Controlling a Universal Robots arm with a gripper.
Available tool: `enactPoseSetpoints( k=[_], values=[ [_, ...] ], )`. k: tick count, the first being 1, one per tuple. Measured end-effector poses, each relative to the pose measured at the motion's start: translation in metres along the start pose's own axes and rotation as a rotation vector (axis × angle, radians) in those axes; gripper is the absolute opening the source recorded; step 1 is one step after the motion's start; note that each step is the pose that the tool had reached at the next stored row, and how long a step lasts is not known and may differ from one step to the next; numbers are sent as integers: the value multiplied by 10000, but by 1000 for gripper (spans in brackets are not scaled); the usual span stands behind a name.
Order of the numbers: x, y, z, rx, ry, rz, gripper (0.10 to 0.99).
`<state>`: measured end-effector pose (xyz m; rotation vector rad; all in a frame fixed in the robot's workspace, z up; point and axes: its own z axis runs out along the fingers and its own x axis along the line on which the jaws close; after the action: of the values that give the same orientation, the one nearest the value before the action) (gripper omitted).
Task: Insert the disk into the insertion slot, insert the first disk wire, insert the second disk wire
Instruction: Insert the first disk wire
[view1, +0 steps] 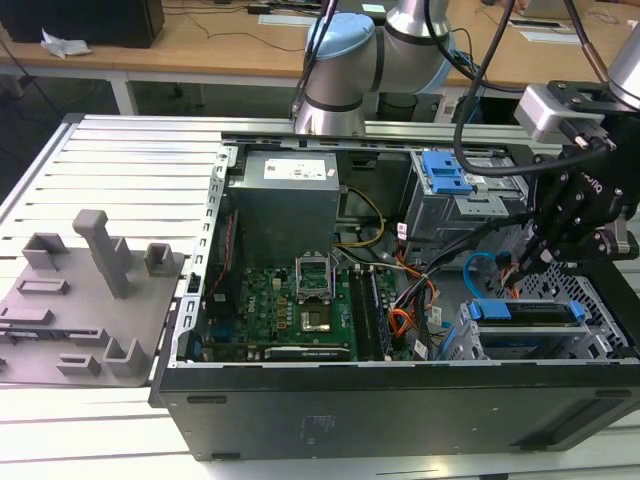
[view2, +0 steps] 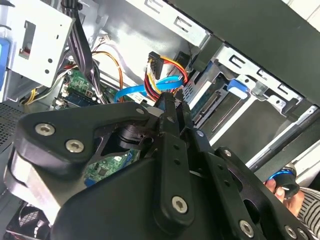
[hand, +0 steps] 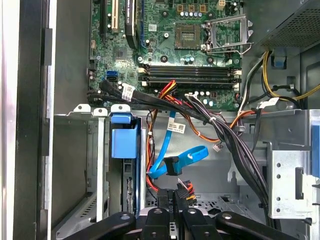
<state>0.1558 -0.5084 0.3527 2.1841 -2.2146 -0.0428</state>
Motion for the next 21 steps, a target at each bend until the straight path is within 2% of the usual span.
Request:
enactPoseSetpoints(
  k=[4,11,15,21],
  values=[
    [52,0,0,0,1,0,169],
    [208,2,0,0,2,0,169],
    [250,3,2,0,1,0,169],
    [270,3,25,0,2,0,169]
  ],
)
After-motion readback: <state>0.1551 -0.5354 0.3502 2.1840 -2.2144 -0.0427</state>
